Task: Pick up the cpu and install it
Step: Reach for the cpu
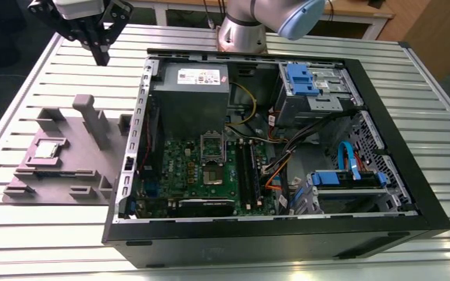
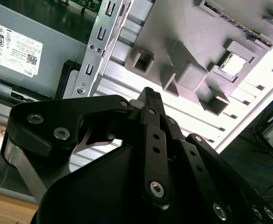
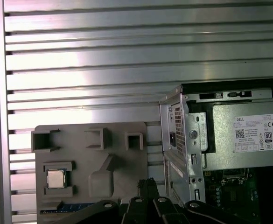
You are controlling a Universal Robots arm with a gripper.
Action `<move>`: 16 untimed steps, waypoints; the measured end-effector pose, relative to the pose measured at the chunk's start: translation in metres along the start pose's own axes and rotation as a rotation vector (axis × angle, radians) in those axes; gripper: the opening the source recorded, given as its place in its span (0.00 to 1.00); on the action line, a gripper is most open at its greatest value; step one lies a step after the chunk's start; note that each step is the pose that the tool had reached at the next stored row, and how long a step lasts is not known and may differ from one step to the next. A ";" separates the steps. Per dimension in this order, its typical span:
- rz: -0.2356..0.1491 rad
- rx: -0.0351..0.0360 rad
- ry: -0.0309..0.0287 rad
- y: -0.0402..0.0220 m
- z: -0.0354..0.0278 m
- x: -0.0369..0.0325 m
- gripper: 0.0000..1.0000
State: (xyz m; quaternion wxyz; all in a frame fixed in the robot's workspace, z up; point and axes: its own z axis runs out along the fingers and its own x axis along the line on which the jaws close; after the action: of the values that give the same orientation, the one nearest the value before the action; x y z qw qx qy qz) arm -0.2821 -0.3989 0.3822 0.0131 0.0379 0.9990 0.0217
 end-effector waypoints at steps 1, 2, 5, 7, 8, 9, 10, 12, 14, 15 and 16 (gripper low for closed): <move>0.000 0.0000 0.0000 0.0000 0.0000 0.0003 0.10; 0.000 0.0000 0.0000 0.0000 0.0000 0.0006 0.10; 0.000 0.0000 0.0000 -0.0001 0.0000 0.0009 0.10; 0.000 0.0001 0.0001 -0.0001 0.0000 0.0011 0.10; 0.000 0.0000 0.0000 -0.0001 0.0000 0.0013 0.10; 0.000 0.0000 0.0000 -0.0001 0.0000 0.0015 0.10; 0.000 0.0000 0.0000 -0.0001 0.0000 0.0016 0.10; 0.000 0.0000 0.0001 -0.0001 0.0000 0.0016 0.10; 0.000 0.0000 0.0000 -0.0001 0.0000 0.0016 0.10; 0.000 0.0000 0.0000 -0.0001 0.0000 0.0017 0.10; 0.000 0.0000 0.0000 -0.0001 0.0000 0.0017 0.10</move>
State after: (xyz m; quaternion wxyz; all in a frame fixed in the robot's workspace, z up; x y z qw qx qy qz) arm -0.2838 -0.3989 0.3822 0.0131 0.0379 0.9990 0.0217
